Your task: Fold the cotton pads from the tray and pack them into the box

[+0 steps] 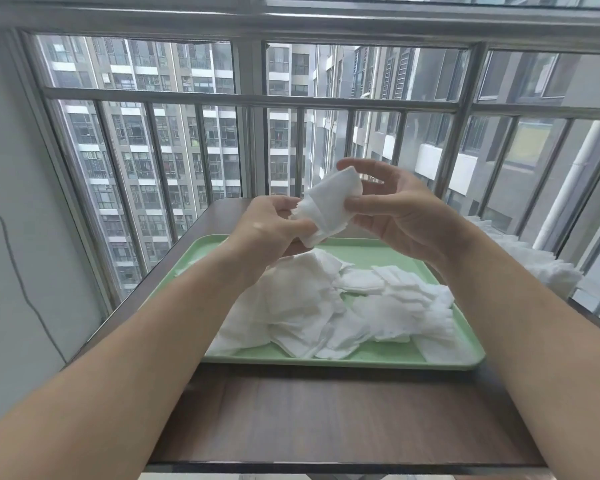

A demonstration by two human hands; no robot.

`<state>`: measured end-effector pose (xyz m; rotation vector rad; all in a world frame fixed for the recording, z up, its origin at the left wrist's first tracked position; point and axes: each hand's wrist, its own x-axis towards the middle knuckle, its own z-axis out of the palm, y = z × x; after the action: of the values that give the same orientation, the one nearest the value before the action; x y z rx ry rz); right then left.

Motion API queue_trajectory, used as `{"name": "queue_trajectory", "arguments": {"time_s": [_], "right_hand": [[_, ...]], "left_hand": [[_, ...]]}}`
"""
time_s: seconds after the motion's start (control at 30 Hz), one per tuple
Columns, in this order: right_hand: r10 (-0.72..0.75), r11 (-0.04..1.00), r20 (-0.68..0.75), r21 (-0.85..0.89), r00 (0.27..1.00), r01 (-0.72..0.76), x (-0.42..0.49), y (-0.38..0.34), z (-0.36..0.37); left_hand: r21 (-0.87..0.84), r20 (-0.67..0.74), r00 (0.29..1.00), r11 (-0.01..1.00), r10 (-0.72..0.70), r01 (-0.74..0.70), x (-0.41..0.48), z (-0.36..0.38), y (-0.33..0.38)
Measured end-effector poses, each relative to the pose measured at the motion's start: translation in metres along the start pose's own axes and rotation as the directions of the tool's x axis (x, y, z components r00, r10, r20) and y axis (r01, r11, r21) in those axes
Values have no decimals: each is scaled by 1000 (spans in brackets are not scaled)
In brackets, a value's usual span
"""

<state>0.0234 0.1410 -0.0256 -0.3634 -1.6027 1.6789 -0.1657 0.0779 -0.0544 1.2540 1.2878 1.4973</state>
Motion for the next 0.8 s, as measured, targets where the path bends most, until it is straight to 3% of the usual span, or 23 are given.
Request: {"name": "queue_trajectory", "arguments": {"time_s": [0.13, 0.43, 0.8], "right_hand": [[-12, 998, -63, -65, 998, 8, 1, 2, 1], [-59, 965, -238, -263, 969, -5, 4, 7, 1], [-109, 855, -313, -513, 944, -71, 4, 10, 6]], "left_hand": [[-14, 71, 997, 999, 33, -32, -2, 3, 1], [-62, 92, 993, 995, 79, -74, -2, 1, 2], [-165, 102, 994, 985, -38, 54, -2, 2, 9]]}}
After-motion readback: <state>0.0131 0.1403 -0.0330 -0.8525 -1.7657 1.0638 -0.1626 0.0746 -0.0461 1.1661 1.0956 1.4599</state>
